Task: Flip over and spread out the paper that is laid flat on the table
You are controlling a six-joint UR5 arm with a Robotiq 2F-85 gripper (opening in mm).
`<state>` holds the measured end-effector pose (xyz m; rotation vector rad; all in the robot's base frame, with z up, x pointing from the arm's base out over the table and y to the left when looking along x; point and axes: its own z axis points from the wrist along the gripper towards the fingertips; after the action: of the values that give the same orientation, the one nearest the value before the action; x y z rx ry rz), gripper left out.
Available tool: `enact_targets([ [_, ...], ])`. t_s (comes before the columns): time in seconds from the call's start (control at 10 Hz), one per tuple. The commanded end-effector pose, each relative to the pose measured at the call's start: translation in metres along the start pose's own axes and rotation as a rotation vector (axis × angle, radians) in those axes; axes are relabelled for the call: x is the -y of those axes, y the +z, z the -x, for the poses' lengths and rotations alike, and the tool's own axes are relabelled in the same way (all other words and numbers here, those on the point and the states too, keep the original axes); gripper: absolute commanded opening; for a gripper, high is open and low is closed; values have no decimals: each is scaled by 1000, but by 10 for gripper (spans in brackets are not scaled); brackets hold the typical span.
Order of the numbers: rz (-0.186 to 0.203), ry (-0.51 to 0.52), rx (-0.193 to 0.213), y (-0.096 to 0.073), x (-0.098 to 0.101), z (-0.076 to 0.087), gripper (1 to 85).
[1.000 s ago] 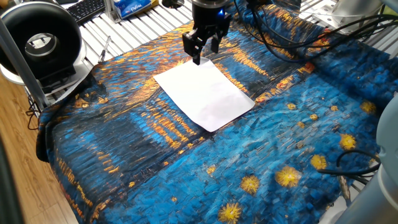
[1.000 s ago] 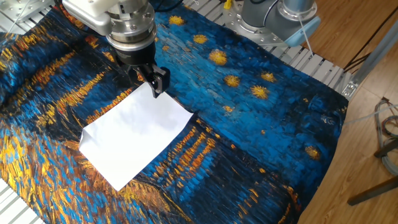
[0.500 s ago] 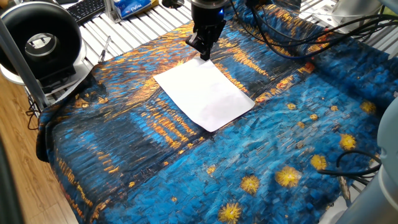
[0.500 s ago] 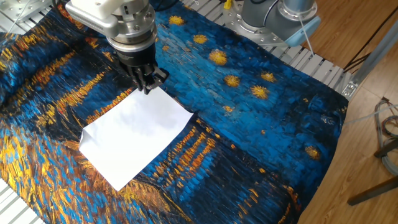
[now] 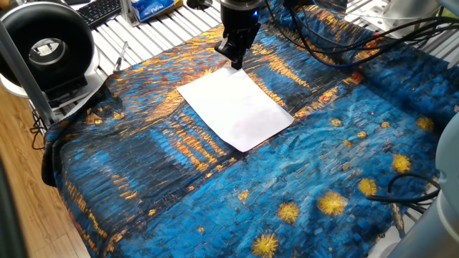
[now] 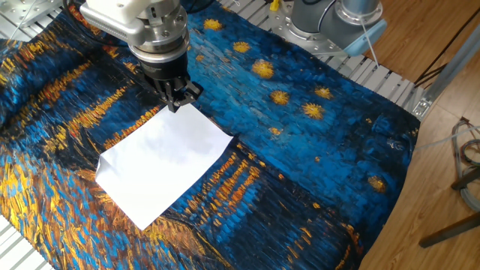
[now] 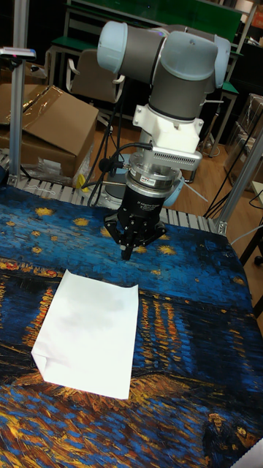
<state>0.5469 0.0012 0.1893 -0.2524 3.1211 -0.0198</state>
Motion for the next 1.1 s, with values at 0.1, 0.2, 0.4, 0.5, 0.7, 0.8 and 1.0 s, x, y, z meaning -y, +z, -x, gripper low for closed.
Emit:
enact_targets([
  [0.1,6,-5,5,-1,-1,2,10],
  [0.2,4,-5,5,-1,-1,1,10],
  [0.4,22,10,17,2,-4,3,10],
  [0.5,26,15,17,2,-5,3,10],
  [0.7,26,12,17,2,-5,3,10],
  [0.8,24,10,17,2,-4,3,10],
  [1.0,24,10,17,2,-5,3,10],
])
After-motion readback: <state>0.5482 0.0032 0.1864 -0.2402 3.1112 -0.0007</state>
